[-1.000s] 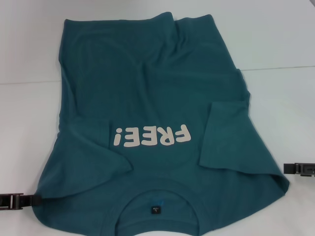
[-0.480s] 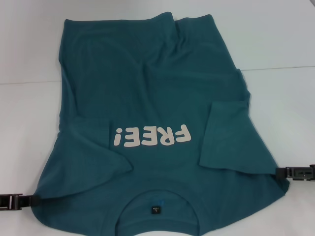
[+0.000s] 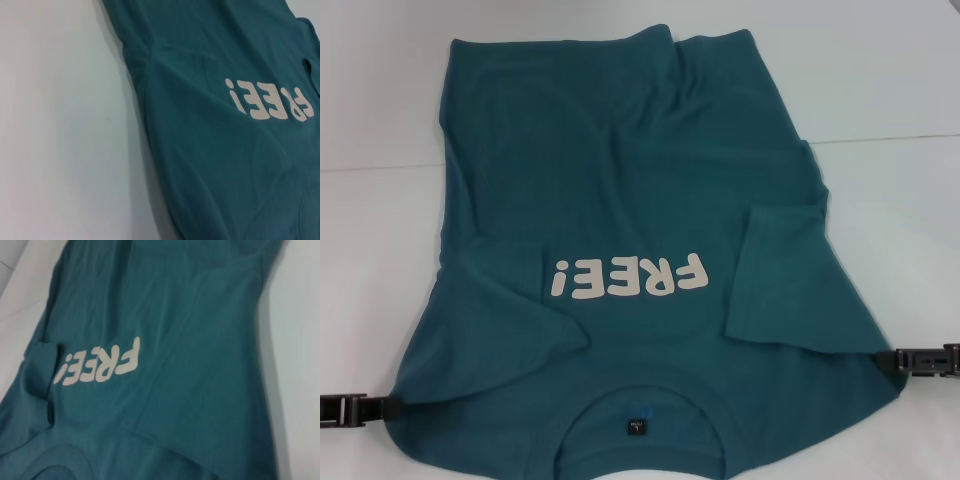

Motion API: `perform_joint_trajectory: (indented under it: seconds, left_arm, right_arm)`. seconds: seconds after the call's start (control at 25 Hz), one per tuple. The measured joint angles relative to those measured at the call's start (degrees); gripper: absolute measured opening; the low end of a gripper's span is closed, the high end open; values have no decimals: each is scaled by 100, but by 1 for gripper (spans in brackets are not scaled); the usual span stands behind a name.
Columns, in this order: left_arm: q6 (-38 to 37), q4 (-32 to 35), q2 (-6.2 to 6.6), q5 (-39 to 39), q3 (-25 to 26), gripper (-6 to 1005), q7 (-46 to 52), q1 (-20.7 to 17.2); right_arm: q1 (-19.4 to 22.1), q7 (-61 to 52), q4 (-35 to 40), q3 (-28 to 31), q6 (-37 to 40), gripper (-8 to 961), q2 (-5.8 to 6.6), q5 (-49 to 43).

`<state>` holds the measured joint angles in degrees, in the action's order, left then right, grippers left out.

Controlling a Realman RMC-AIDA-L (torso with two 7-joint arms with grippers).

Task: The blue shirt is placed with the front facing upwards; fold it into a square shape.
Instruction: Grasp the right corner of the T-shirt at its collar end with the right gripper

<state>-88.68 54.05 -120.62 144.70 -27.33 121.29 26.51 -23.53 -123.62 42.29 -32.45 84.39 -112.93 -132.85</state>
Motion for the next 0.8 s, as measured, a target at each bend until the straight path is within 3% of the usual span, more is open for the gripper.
perform_joint_trajectory:
  seconds: [0.8]
  left_arm:
    - [52, -9, -6, -4, 0, 7, -16, 3]
  right_arm:
    - [-155, -28, -1, -7, -33, 917, -76, -127]
